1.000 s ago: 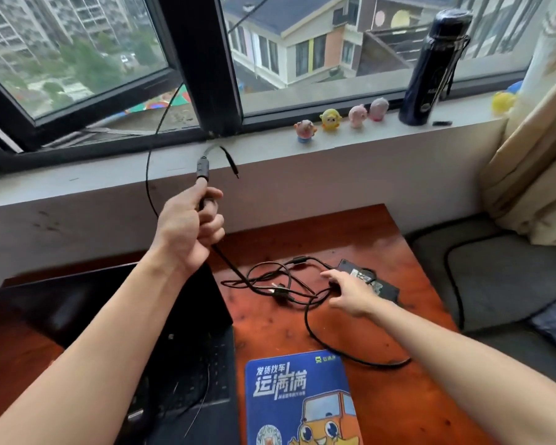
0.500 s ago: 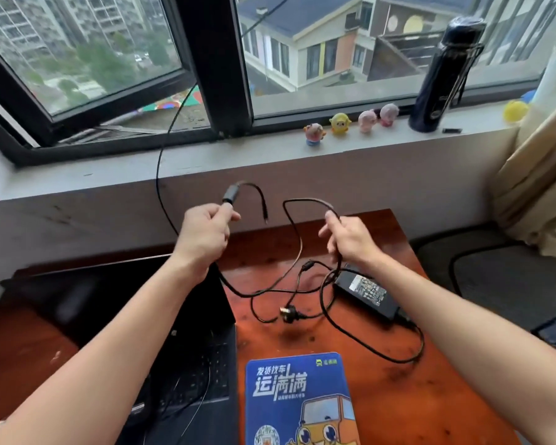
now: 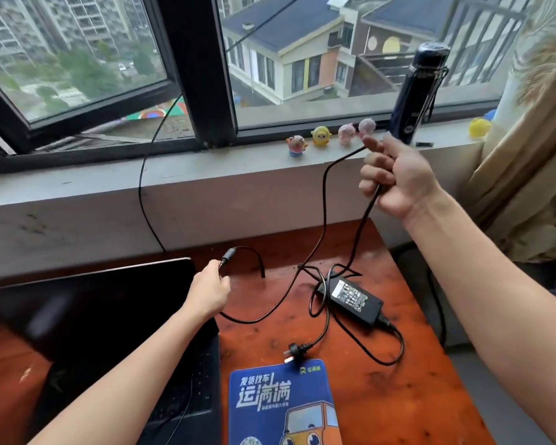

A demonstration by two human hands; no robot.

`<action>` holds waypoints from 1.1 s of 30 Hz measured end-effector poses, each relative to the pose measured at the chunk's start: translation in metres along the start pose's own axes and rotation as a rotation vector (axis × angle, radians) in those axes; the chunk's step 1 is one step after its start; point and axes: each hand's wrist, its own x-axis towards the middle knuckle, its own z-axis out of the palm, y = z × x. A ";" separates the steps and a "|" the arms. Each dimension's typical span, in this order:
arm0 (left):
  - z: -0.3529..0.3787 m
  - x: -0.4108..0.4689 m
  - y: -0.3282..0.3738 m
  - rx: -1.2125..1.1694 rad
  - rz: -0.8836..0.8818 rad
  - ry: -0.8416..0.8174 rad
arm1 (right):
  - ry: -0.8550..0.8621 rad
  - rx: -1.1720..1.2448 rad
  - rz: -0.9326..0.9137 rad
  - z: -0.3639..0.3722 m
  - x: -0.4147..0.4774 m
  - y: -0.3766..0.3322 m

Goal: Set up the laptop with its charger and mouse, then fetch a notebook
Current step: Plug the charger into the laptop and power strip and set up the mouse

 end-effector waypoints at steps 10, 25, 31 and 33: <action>0.038 -0.017 0.032 -0.124 0.169 -0.051 | 0.037 -0.040 0.103 0.021 0.001 0.009; 0.082 -0.005 0.028 -0.281 -0.250 -0.397 | 0.229 -0.308 0.048 -0.033 0.028 -0.003; 0.042 0.022 0.027 -0.145 -0.080 -0.433 | -0.055 -0.969 0.060 -0.056 0.027 0.039; 0.033 0.031 0.048 -0.227 0.015 -0.243 | -0.210 -1.062 0.087 -0.048 0.025 0.051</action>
